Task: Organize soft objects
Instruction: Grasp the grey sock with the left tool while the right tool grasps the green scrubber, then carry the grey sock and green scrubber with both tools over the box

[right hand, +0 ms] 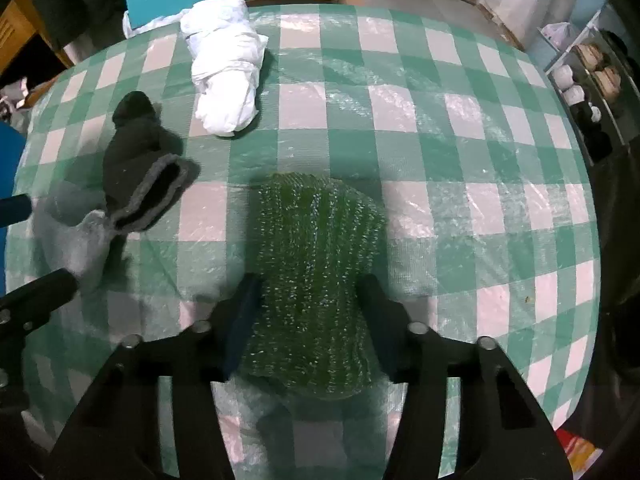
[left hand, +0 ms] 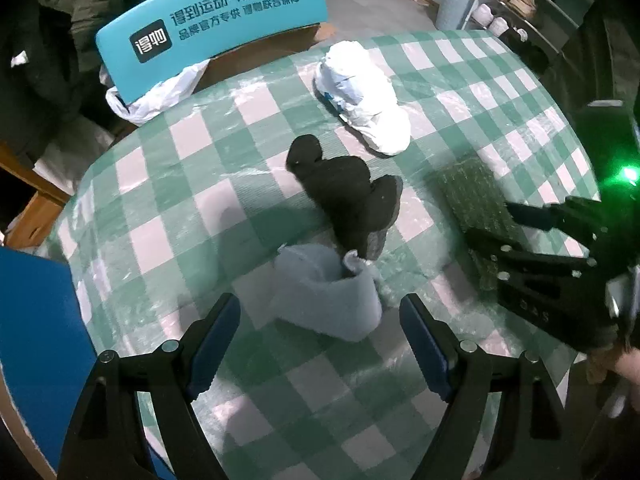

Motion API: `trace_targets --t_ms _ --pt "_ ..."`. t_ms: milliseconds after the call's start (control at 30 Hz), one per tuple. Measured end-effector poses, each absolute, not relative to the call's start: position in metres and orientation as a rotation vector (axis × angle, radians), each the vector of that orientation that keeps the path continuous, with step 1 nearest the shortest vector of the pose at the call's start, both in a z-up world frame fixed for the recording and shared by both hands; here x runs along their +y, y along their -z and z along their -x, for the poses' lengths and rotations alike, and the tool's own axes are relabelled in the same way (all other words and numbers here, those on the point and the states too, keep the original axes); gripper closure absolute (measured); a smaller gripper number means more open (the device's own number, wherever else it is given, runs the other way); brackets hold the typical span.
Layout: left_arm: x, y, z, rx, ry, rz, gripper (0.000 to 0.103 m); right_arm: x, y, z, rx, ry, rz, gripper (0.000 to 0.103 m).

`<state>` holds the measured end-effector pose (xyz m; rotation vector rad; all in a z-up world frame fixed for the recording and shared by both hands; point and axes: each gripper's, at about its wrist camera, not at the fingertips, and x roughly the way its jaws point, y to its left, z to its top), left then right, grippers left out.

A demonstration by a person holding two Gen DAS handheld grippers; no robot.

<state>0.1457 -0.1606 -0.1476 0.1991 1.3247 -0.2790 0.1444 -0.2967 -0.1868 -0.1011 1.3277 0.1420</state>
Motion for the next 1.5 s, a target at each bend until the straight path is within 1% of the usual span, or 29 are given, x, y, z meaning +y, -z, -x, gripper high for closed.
trace_targets --t_ms 33,133,300,400,467,500,533,600,633,733,900,1500 --pt "-0.162 0.15 -0.147 1.328 0.278 -0.202 0.02 -0.297 0.186 -0.144 1.328 -0.147 0.102 0.069" --pt "-0.165 0.156 -0.151 1.337 0.272 -0.214 0.02 -0.296 0.187 -0.144 1.327 -0.158 0.102 0.083" --pt "-0.164 0.164 -0.154 1.343 0.277 -0.2 0.02 -0.298 0.186 -0.141 1.319 -0.18 0.067 0.088" --pt "-0.164 0.166 -0.154 1.331 0.289 -0.191 0.02 -0.302 0.185 -0.137 1.317 -0.185 0.064 0.088" --pt "-0.164 0.168 -0.157 1.33 0.297 -0.186 0.022 -0.301 0.183 -0.137 1.315 -0.187 0.061 0.088" --pt "-0.164 0.169 -0.157 1.329 0.301 -0.185 0.031 -0.302 0.182 -0.136 1.314 -0.189 0.059 0.088" --pt "-0.164 0.169 -0.156 1.329 0.3 -0.19 0.044 -0.306 0.18 -0.134 1.313 -0.192 0.057 0.088" --pt "-0.164 0.171 -0.156 1.332 0.297 -0.195 0.051 -0.308 0.176 -0.134 1.308 -0.196 0.056 0.088" --pt "-0.163 0.17 -0.155 1.326 0.301 -0.191 0.058 -0.312 0.173 -0.132 1.304 -0.196 0.055 0.088" --pt "-0.163 0.167 -0.152 1.313 0.304 -0.201 0.068 -0.315 0.167 -0.131 1.294 -0.199 0.054 0.088" --pt "-0.164 0.16 -0.145 1.297 0.302 -0.222 0.072 -0.313 0.157 -0.134 1.276 -0.206 0.055 0.089" --pt "-0.157 0.118 -0.1 1.198 0.259 -0.294 0.072 -0.29 0.113 -0.109 1.181 -0.256 0.094 0.09"
